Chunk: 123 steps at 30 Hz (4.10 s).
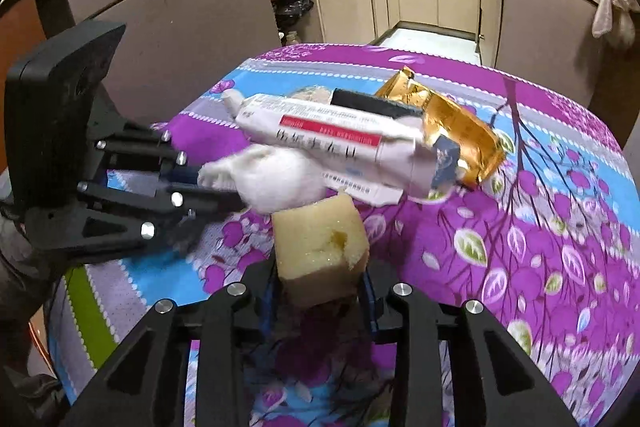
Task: Collect trash
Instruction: 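Grasp the white cloth bundle with the left tool while the right tool grasps the yellow sponge, then carry the cloth bundle and yellow sponge over the white bucket with both tools, then open both tools to drop the bundle and sponge into the bucket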
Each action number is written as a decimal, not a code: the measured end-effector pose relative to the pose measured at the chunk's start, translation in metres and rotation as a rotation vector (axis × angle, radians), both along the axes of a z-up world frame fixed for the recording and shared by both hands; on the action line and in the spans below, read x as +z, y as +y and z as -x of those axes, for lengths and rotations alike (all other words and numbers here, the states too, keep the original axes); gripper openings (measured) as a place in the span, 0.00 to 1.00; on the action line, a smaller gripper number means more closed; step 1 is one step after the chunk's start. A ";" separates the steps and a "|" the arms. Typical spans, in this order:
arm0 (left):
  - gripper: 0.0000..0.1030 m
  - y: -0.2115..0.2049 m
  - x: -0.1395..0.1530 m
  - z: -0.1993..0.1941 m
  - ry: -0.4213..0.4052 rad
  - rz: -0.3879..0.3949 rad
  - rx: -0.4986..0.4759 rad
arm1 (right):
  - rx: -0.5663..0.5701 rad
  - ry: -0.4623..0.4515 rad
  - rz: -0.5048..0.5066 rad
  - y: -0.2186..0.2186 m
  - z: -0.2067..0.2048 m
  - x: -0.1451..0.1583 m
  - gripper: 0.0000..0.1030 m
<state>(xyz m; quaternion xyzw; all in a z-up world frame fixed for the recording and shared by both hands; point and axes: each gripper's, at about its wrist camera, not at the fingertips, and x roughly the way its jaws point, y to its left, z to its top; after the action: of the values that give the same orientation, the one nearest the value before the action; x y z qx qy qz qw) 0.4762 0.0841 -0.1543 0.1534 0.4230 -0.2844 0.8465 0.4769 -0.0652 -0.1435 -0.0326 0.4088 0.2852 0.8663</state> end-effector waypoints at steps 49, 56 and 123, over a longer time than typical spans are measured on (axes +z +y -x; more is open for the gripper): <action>0.02 -0.234 0.090 0.171 -0.233 0.043 -0.077 | -0.610 -0.120 -0.061 -0.228 0.262 0.103 0.30; 0.02 -0.272 0.103 0.177 -0.269 0.035 -0.118 | -0.705 -0.145 0.013 -0.267 0.295 0.115 0.30; 0.02 -0.528 0.053 0.225 0.080 -0.043 -0.776 | -1.032 0.372 0.090 -0.506 0.344 0.050 0.30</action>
<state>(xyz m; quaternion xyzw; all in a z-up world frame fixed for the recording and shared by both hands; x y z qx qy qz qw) 0.2513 -0.4436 -0.1018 0.3083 0.3723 -0.5802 0.6555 0.1328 -0.5716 -0.0934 0.1861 0.5298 -0.1935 0.8045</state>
